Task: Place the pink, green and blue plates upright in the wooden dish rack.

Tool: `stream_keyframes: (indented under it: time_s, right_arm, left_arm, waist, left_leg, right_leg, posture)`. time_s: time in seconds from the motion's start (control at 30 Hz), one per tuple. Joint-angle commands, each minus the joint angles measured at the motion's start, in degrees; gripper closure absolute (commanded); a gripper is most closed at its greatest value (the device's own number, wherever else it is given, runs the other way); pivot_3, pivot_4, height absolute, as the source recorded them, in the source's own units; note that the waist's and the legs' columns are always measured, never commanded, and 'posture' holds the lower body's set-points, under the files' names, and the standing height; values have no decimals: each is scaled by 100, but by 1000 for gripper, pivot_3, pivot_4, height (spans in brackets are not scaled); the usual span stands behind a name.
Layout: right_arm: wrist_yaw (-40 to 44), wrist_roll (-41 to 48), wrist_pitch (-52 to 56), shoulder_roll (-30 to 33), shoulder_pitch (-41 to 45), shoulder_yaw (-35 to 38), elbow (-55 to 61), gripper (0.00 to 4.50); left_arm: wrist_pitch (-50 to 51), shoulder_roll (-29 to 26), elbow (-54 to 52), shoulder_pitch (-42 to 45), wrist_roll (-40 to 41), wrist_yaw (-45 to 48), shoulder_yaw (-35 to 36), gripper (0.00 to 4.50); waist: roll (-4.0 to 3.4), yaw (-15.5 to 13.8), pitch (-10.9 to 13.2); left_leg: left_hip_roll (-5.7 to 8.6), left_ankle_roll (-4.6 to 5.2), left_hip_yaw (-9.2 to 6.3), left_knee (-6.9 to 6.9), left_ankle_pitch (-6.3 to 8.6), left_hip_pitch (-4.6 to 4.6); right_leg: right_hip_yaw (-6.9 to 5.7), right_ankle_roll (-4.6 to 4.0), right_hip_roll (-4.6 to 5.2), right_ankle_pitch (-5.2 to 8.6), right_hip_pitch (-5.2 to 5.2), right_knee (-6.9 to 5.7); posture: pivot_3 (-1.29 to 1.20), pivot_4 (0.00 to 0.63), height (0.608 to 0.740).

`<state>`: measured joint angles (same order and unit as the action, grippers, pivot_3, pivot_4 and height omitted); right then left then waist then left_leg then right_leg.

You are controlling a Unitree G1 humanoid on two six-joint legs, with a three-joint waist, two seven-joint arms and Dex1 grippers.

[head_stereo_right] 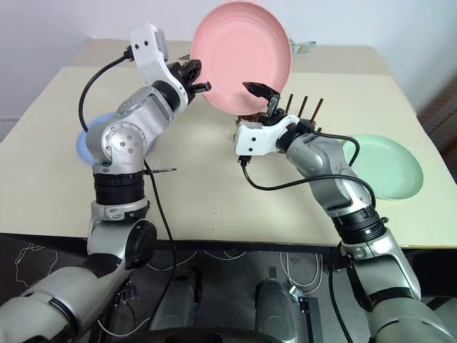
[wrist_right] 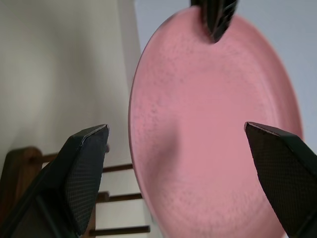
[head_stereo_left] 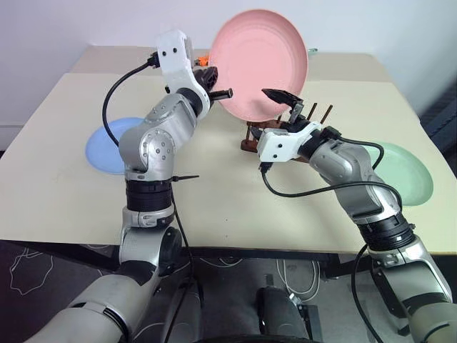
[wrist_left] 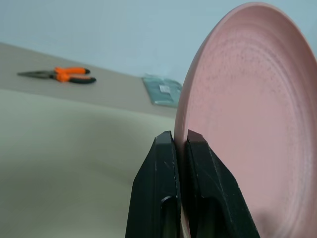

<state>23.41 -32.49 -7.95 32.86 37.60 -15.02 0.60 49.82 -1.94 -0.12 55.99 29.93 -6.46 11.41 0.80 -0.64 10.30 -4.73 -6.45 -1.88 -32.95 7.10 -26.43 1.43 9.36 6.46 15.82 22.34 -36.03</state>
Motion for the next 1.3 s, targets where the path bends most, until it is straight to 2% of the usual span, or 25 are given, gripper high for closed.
stream_keyframes:
  time_s: [0.03,0.23,0.33,0.4,0.47,0.53,0.63,0.67,0.7,0.77,0.87,1.03,1.3]
  right_arm:
    - [-97,-94,-48,16,99,69,31,1360]
    - [-108,-165,-56,46,-30,95,43,4427]
    - [-142,-239,-67,57,-94,110,88,4500]
    - [-198,-222,-49,40,-136,181,127,4500]
    - [-262,-36,-55,23,-174,366,214,4500]
    - [-292,482,-50,-48,-232,750,375,4500]
    - [31,1925,308,-320,-294,1453,735,4500]
    - [238,2704,780,-482,-273,1775,949,4500]
    - [326,3945,1748,-741,-149,2281,1247,4500]
    - [290,5771,3236,-998,74,3065,1621,4500]
    - [-48,7576,4507,-1003,366,3928,1639,4500]
    - [-255,8381,5110,-658,487,4346,1317,4500]
    - [-209,8336,5207,-276,284,4251,909,4500]
  left_arm:
    - [122,72,-330,64,184,-2,100,4500]
    - [254,153,-411,-18,360,31,266,4500]
    - [-59,446,-317,86,798,-168,861,3467]
    - [-426,517,-228,200,884,-311,1172,2514]
    - [-799,323,-9,282,624,-495,1310,1564]
    - [-1265,-71,234,246,187,-463,1252,1564]
    - [-1812,-910,492,-133,-728,203,420,1564]
    - [-1975,-1209,547,-389,-1019,674,-44,1564]
    - [-2350,-1511,533,-740,-1336,1303,-594,1564]
    - [-2808,-1805,444,-1281,-1523,2238,-1223,1564]
    - [-3221,-2011,214,-1881,-1547,3392,-1842,1564]
    - [-3467,-2065,-209,-2427,-1429,4481,-2298,1564]
    - [-3233,-1823,-538,-2661,-1376,4767,-2326,1564]
  waist:
    - [0,-1,0]
    - [0,-1,0]
    - [2,-8,1]
    - [3,-7,2]
    - [3,2,2]
    - [3,7,2]
    - [2,17,2]
    - [0,10,1]
    - [-2,2,0]
    - [-5,-29,-1]
    - [-4,-62,-1]
    - [-20,26,8]
    - [-42,39,0]
  left_leg:
    - [0,0,0,0,0,0]
    - [0,0,0,0,0,0]
    - [0,0,0,-2,0,-1]
    - [0,0,-1,-3,0,-1]
    - [0,0,-1,-2,0,0]
    - [0,0,0,-1,0,1]
    - [0,0,1,3,0,1]
    - [-1,0,1,5,0,1]
    - [0,0,1,7,0,2]
    - [-1,0,3,7,0,3]
    - [-2,30,3,-1,19,-5]
    - [-9,32,7,3,20,-6]
    - [-8,36,8,-3,20,-6]
  right_leg:
    - [0,0,0,0,0,0]
    - [0,0,0,0,0,0]
    - [0,0,0,0,-1,1]
    - [0,0,0,0,-1,2]
    - [0,0,0,0,0,0]
    - [0,-1,0,0,1,0]
    - [0,0,0,0,2,1]
    - [0,0,0,0,0,0]
    - [0,0,0,0,-1,0]
    - [-3,-2,0,-1,-8,-5]
    - [-5,-12,0,-4,-10,-2]
    - [-4,-34,0,6,8,-6]
    - [1,-32,0,6,7,-6]
  posture:
    - [0,150,740]
    - [0,150,740]
    - [0,150,740]
    - [0,150,740]
    - [0,150,740]
    - [0,150,740]
    - [0,150,740]
    - [0,150,740]
    - [0,150,740]
    - [0,150,740]
    - [0,150,740]
    - [0,150,740]
    - [0,150,740]
